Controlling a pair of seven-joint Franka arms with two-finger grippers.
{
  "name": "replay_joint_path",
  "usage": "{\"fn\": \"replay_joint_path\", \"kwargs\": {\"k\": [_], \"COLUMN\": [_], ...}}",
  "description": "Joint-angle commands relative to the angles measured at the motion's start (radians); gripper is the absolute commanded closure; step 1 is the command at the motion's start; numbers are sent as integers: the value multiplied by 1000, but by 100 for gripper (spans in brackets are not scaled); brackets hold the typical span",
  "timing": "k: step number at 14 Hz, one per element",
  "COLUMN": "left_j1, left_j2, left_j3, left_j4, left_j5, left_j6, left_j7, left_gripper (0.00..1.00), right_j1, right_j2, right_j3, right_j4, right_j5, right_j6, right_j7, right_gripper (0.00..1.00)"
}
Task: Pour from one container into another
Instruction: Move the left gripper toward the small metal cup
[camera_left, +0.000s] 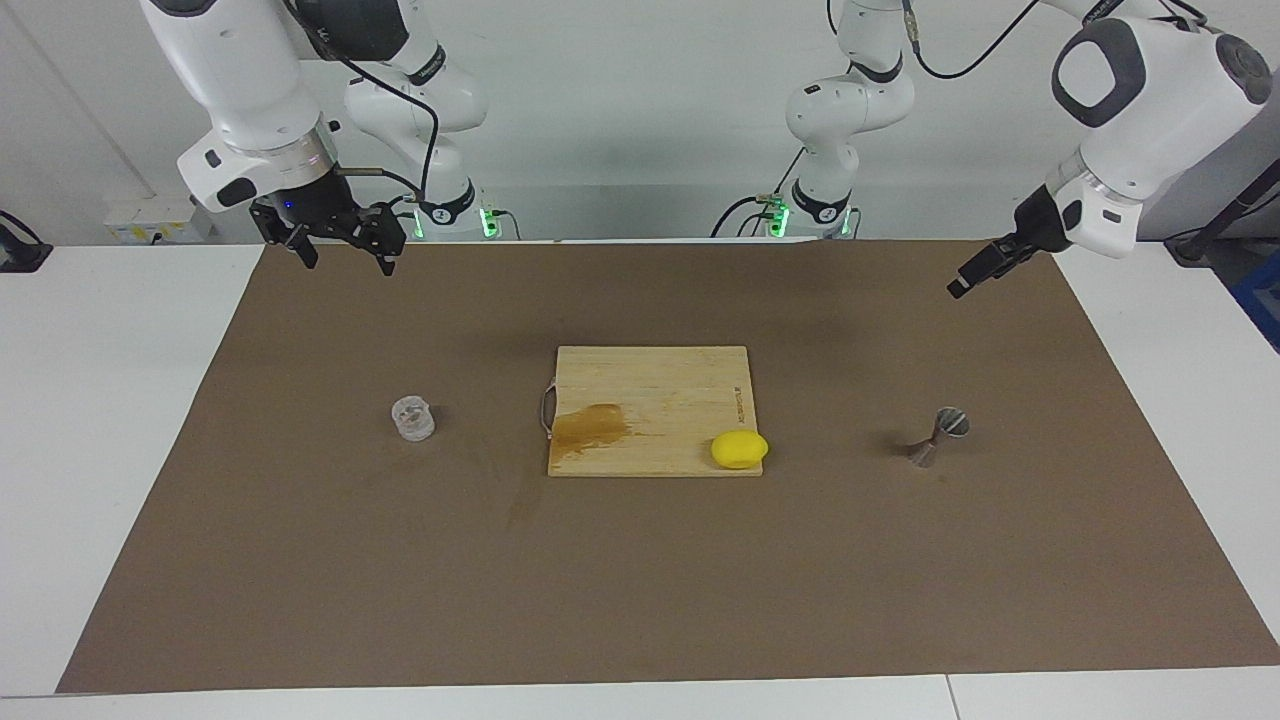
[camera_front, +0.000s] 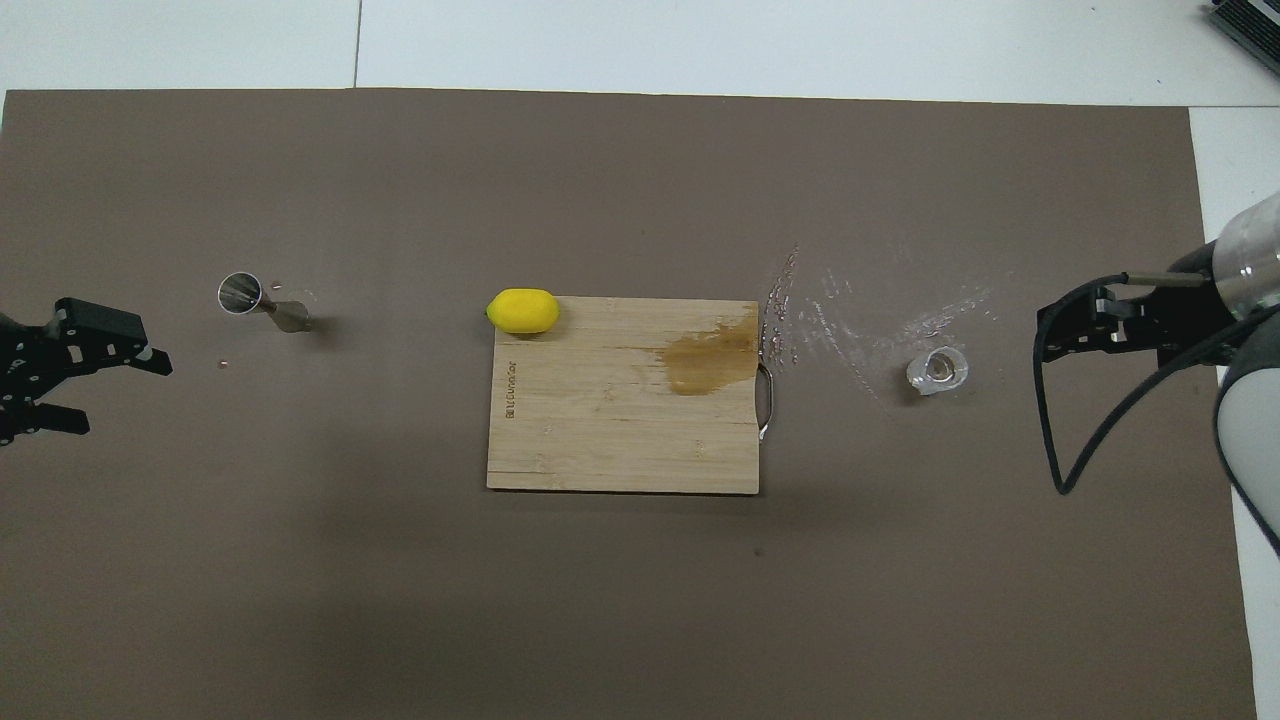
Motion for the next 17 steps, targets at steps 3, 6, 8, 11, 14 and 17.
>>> {"fn": "replay_joint_path", "kwargs": {"k": [3,6,8,11,14,17], "left_j1": [154,174,171,163,154,136], "left_j2": [-81,-75,-68,-26,14,83], "left_j3": [-14,-16,-17,-19,-19,-19], "left_j4": [-252,-334,-366,-392,-404,-386], "left_j5": [-269,-458,-548,-740,-955,-1110], "left_j6": [124,272,361,469,521,540], "left_j7": [-336,-545,-679,-811,-875,-945], "left_gripper": [0,0,0,0,0,0], "right_j1": [2,2,3,3,3,2], "right_j2": [-15,-15,-15,-15,-18,-19], "right_j3": [-5,-5,-5,-5,-5,-5], "right_j4": [-17,-17,-16,-16,-16,-16], "right_j5": [12,12,10,12,12,12], "right_j6": [-9,-9,-9,-9,-9,-9], "right_j7": [-11,-10,-10,-17,-18,-8], "right_gripper": [0,0,0,0,0,0]}}
